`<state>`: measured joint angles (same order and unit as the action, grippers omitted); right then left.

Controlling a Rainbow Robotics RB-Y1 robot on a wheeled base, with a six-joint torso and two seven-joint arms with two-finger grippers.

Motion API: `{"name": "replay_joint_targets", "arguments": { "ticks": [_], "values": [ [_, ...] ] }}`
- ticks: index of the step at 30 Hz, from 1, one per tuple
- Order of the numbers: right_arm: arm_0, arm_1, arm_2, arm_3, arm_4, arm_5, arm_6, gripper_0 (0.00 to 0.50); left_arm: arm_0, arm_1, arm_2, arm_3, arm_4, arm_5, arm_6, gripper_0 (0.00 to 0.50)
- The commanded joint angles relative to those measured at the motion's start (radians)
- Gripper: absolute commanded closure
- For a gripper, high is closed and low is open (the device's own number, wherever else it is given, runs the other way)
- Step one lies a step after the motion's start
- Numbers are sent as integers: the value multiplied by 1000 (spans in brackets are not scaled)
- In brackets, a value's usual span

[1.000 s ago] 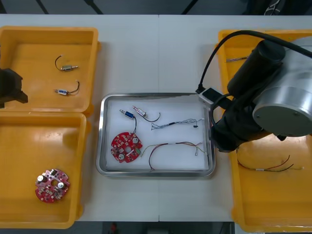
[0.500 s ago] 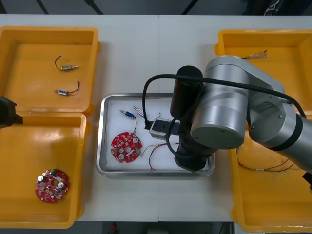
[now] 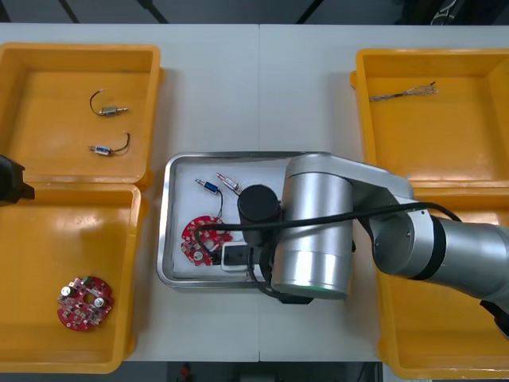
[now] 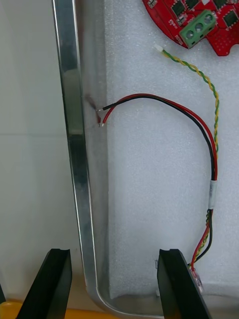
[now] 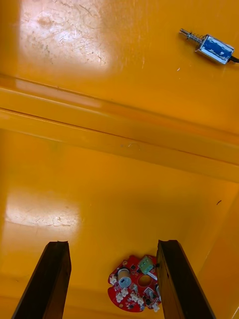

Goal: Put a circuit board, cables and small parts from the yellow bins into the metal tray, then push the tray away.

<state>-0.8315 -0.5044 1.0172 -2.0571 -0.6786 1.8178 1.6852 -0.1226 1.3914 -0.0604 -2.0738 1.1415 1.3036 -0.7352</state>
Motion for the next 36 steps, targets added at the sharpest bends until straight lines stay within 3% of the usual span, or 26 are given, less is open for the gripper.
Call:
{"name": "replay_joint_targets", "arguments": {
  "ticks": [1, 15, 27, 36],
  "values": [
    [-31, 49, 66, 0, 44, -29, -10, 0, 4, 37, 28, -23, -12, -15, -7, 0],
    [-5, 133, 89, 98, 87, -92, -41, 0, 6, 21, 28, -2, -14, -27, -101, 0],
    [51, 132, 143, 103, 166, -141, -58, 0, 4, 21, 28, -2, -11, -29, -101, 0],
    [60, 149, 158, 157, 172, -186, -65, 0, 4, 21, 28, -2, -11, -29, -101, 0]
  ]
}}
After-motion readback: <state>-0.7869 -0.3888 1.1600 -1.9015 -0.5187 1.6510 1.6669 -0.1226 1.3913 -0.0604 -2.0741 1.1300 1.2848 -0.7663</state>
